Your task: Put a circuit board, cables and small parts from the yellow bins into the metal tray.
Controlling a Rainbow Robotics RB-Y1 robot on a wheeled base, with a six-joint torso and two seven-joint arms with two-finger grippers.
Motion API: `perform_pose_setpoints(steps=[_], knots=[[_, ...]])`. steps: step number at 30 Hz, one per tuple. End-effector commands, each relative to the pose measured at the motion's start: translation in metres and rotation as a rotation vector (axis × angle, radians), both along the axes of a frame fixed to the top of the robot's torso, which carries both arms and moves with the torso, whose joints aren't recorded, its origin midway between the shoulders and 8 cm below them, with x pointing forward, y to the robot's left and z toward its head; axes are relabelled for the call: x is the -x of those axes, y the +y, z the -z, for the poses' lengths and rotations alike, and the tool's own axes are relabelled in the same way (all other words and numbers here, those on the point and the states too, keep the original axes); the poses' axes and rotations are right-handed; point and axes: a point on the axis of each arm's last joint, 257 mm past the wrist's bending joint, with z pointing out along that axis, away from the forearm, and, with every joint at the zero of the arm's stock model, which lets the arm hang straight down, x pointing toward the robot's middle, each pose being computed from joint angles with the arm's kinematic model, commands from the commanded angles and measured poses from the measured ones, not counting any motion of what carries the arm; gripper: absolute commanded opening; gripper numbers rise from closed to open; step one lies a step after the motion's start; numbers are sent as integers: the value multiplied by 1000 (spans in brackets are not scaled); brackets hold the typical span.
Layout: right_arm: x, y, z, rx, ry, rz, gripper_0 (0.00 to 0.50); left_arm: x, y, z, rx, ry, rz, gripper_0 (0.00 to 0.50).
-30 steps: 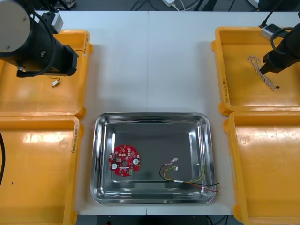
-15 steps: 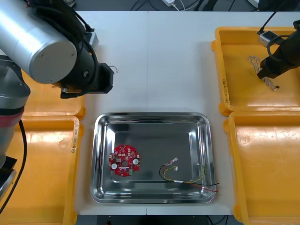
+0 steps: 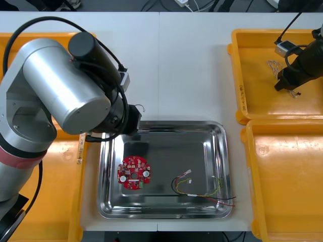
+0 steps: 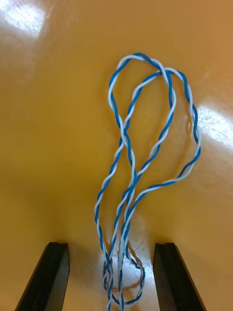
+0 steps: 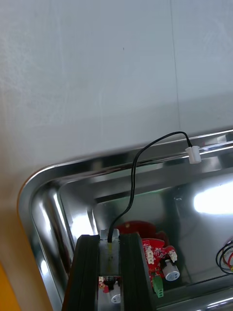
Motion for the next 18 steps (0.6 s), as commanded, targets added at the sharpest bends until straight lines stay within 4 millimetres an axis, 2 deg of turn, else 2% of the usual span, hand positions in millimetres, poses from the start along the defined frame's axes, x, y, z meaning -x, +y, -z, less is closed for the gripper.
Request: perform_pose_setpoints(steps=[1, 7, 18], knots=[[-20, 20, -30, 5, -69, -60, 500, 18, -15, 16, 38, 29, -60, 0], [-21, 22, -26, 9, -69, -65, 500, 28, -9, 35, 14, 57, -84, 0], [-18, 18, -19, 12, -59, -60, 500, 31, 0, 52, -13, 89, -111, 0]])
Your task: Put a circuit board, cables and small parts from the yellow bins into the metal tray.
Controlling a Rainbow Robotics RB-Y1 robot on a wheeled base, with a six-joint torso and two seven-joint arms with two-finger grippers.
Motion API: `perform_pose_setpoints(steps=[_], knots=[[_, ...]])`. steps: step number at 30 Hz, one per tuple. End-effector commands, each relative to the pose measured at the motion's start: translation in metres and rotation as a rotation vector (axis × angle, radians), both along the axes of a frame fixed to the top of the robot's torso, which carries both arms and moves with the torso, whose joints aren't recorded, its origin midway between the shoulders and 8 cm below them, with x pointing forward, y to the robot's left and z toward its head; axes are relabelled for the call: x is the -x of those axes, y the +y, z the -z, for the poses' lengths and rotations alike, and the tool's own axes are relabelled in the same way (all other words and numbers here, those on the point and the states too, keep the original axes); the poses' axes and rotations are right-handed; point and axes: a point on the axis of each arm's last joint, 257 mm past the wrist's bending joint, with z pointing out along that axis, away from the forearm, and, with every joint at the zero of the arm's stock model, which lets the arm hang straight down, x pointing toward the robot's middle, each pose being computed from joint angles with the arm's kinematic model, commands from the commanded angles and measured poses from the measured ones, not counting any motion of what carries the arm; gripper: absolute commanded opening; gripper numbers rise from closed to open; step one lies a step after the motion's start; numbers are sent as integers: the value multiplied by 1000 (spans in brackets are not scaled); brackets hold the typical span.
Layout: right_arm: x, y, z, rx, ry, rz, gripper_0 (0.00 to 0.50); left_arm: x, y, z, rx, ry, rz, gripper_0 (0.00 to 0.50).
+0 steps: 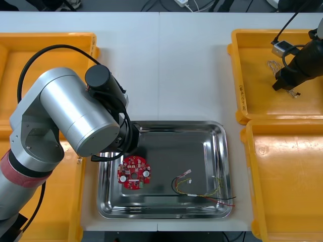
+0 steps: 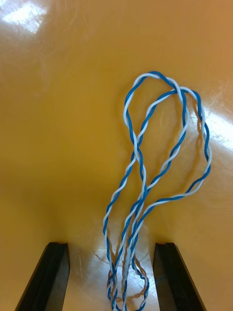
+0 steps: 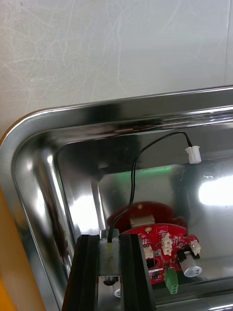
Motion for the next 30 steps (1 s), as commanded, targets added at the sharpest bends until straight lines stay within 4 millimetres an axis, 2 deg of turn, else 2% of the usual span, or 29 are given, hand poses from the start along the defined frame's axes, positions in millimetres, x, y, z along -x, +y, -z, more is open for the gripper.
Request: perform_pose_setpoints(steps=[1, 2, 5, 6, 7, 10, 18, 25, 30], knots=[[-14, 13, -19, -8, -46, -29, 500, 7, -7, 10, 16, 21, -53, 0], [-13, 13, -19, -5, -46, -29, 500, 5, -7, 11, 15, 17, -56, 0], [-12, 12, -17, -4, -42, -28, 214, -4, -7, 18, 11, 2, -65, 0], [-13, 11, -17, -3, -43, -26, 38, -8, -8, 20, 11, -8, -66, 0], [-13, 12, -17, -3, -44, -29, 0, -11, -9, 23, 14, -16, -72, 0], [-14, 12, -18, -2, -47, -30, 0, -16, -11, 24, 21, -31, -74, 0], [-18, 11, -20, 1, -65, -27, 0, -12, -13, 31, 18, -18, -70, 0], [-26, 8, -49, 35, -116, -43, 0, -8, -16, 38, 21, -15, -61, 0], [-19, 10, -72, 54, -108, -59, 0, -9, -18, 37, 29, -20, -61, 0]])
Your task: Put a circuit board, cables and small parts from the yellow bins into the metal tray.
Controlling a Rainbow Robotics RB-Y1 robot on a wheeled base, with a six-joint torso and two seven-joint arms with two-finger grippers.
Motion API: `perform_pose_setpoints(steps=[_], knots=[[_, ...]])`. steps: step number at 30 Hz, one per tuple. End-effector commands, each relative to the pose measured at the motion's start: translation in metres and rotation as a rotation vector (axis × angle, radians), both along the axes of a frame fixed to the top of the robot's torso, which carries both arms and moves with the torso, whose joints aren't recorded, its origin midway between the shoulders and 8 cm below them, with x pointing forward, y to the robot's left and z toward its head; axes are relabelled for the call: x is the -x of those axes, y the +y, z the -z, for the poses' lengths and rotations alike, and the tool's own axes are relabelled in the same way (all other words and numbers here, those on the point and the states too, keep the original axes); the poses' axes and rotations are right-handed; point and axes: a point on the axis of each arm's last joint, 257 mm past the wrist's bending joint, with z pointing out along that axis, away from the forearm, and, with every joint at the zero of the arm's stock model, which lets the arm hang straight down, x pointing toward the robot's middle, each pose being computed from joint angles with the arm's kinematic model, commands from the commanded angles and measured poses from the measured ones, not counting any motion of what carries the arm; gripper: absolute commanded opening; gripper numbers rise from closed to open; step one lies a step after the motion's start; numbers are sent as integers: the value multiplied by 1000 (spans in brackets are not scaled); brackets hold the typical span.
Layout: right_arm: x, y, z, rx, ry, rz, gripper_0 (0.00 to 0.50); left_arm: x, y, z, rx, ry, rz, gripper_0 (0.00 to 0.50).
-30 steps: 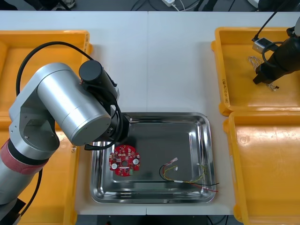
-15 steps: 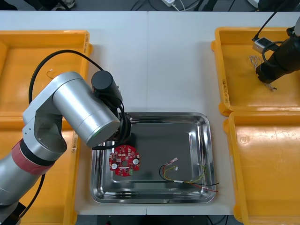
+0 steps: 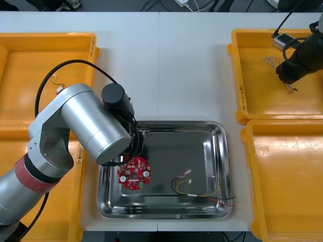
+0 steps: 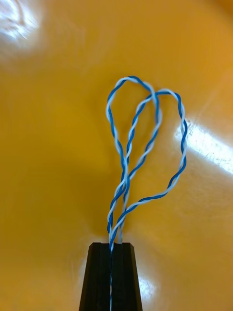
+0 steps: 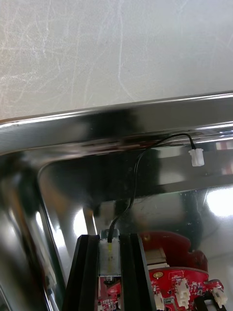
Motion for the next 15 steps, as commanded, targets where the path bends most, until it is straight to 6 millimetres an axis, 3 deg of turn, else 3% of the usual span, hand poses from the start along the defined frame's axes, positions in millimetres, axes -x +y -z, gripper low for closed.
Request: perform_pose_setpoints(steps=[1, 6, 7, 8, 9, 10, 11, 12, 15], knots=[[-7, 7, -54, 16, -59, -32, 0, 4, -15, 2, 58, -5, -50, 1], [8, 10, -72, -22, -31, -29, 0, 2, -17, 1, 67, -14, -48, 7], [11, 10, -75, -28, -25, -29, 0, 2, -18, 1, 70, -15, -51, 132], [11, 10, -75, -28, -25, -29, 0, 2, -18, 1, 70, -15, -51, 132], [17, 12, -80, -36, -12, -30, 0, 1, -18, 1, 72, -17, -54, 398], [21, 13, -83, -32, -4, -32, 0, 1, -18, 0, 73, -20, -54, 451], [21, 13, -83, -32, -4, -32, 0, 1, -18, 0, 73, -20, -54, 451], [26, 15, -89, -27, 7, -34, 0, 1, -19, 1, 75, -21, -54, 500], [34, 18, -97, -21, 21, -38, 0, 0, -18, 0, 73, -24, -56, 500]])
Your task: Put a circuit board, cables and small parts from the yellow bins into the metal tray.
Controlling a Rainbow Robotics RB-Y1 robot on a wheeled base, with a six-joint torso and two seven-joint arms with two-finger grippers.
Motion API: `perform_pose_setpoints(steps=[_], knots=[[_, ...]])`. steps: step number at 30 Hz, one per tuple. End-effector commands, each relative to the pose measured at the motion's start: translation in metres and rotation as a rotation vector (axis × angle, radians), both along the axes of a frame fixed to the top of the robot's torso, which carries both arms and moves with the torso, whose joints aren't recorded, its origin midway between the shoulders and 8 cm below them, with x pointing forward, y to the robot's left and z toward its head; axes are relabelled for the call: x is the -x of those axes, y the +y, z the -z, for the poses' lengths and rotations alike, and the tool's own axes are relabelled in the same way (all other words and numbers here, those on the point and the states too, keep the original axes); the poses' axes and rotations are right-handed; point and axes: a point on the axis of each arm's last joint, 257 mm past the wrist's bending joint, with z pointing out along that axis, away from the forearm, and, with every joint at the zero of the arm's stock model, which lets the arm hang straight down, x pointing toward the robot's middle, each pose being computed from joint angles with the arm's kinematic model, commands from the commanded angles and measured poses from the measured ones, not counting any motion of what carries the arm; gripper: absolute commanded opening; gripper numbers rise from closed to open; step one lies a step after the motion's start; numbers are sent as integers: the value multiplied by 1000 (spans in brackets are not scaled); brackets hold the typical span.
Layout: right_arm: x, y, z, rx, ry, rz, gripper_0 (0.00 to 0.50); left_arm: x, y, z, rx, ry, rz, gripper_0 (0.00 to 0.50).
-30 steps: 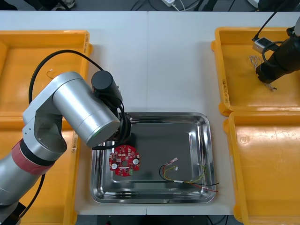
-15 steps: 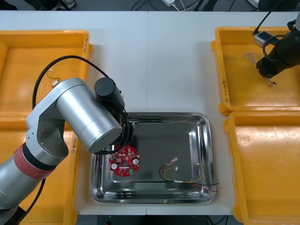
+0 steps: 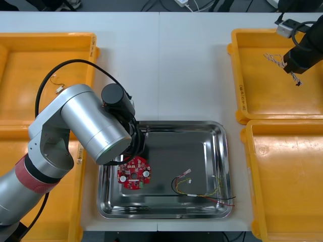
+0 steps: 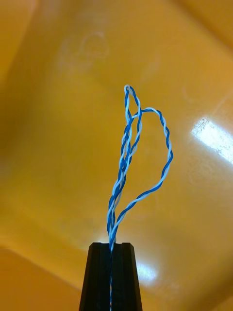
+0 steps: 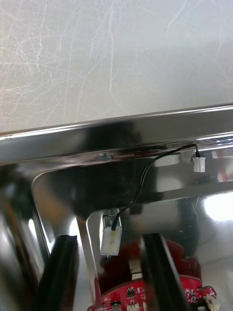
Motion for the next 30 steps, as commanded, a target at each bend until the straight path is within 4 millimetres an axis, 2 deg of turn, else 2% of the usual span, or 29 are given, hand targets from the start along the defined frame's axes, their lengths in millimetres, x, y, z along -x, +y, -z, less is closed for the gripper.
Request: perform_pose_setpoints(steps=[1, 9, 12, 16, 26, 30], knots=[[1, -4, -47, 5, -57, 34, 0, 4, -12, 3, 57, 0, -62, 500], [22, 5, -64, 22, -24, 24, 0, 4, -13, 2, 57, -1, -61, 500], [29, 6, -64, 27, -17, 20, 0, 4, -12, 1, 51, -3, -58, 500], [33, 8, -70, 48, -86, 26, 0, 1, -8, -6, 55, -14, -62, 500], [50, 15, -71, 76, -188, 31, 0, 5, 4, -40, 44, -14, -52, 500], [60, 34, -68, 53, -212, -31, 0, 4, 11, -62, 50, -51, -42, 500]])
